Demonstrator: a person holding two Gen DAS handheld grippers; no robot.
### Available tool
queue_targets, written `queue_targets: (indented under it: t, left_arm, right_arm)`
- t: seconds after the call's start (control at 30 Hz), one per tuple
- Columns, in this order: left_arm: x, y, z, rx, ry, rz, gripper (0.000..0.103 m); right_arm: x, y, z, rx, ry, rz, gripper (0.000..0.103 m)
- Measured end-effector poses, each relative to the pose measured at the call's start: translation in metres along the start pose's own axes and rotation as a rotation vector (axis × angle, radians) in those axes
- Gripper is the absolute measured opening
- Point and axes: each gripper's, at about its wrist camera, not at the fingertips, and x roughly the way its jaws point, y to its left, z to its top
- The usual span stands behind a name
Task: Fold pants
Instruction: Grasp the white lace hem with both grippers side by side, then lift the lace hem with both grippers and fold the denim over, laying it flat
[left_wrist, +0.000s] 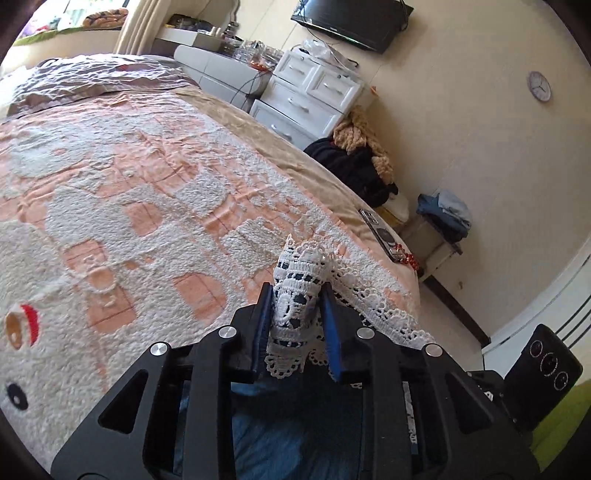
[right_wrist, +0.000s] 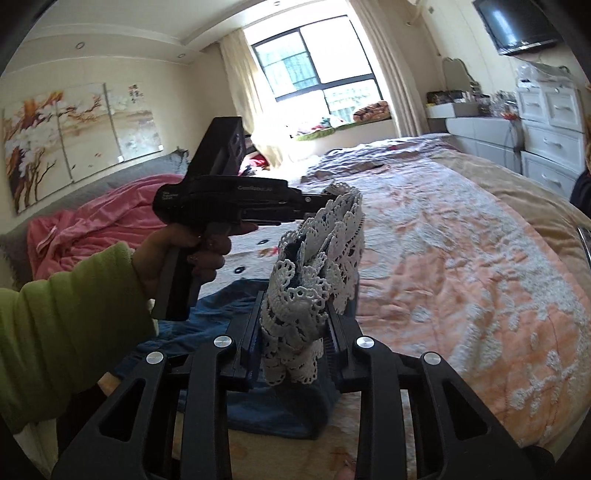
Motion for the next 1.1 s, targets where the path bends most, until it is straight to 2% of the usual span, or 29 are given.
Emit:
queue_targets:
  t: [0.1,0.2,0.33,0.47,0.53,0.57,0.6,0.67,0.73,0.83,0.9,0.97,1.0,1.1]
  left_arm:
    - [-0.028,0.015,-0.015,-0.026,-0.016,0.036,0.018]
    - [-0.048,0.033,-0.032,-0.073,-0.008,0.082,0.018]
    - [-0.064,0.053,-0.053,-0.114,0.022,0.193,0.018]
    - [-0.086,0.068,-0.068,-0.195,-0.010,0.191,0.016]
    - [-0.092,0.070,-0.076,-0.222,-0.011,0.163,0.029]
    - [-0.095,0.070,-0.080,-0.239,-0.008,0.137,0.048]
    - [-0.095,0.070,-0.083,-0.251,-0.004,0.122,0.058]
    - [-0.094,0.067,-0.088,-0.245,0.019,0.149,0.058]
    - [-0.089,0.066,-0.090,-0.244,0.037,0.178,0.058]
    - [-0.079,0.071,-0.086,-0.287,0.069,0.182,0.058]
    - [-0.075,0.072,-0.085,-0.321,0.092,0.196,0.058]
    - [-0.075,0.071,-0.086,-0.339,0.101,0.198,0.058]
    - [-0.075,0.070,-0.088,-0.347,0.098,0.194,0.058]
    - [-0.075,0.069,-0.096,-0.394,0.119,0.191,0.059]
  right_arm:
    - [0.019,0.033,-0.001,-0.067,0.051,0.078,0.027]
    - [0.045,0.061,-0.012,-0.140,0.124,0.105,0.027]
    - [0.070,0.085,-0.033,-0.186,0.225,0.122,0.027]
    - [0.079,0.106,-0.045,-0.239,0.271,0.139,0.027]
    - [0.079,0.118,-0.050,-0.279,0.274,0.154,0.024]
    - [0.080,0.120,-0.054,-0.290,0.277,0.177,0.021]
    - [0.079,0.125,-0.056,-0.306,0.276,0.184,0.021]
    - [0.077,0.136,-0.061,-0.356,0.278,0.204,0.021]
    - [0.077,0.142,-0.064,-0.394,0.280,0.181,0.021]
    - [0.070,0.137,-0.063,-0.373,0.264,0.160,0.022]
    - [0.063,0.131,-0.061,-0.362,0.249,0.114,0.027]
    - [0.058,0.128,-0.060,-0.379,0.236,0.067,0.040]
    - [0.056,0.127,-0.059,-0.386,0.230,0.047,0.050]
    - [0.056,0.129,-0.059,-0.404,0.221,0.039,0.051]
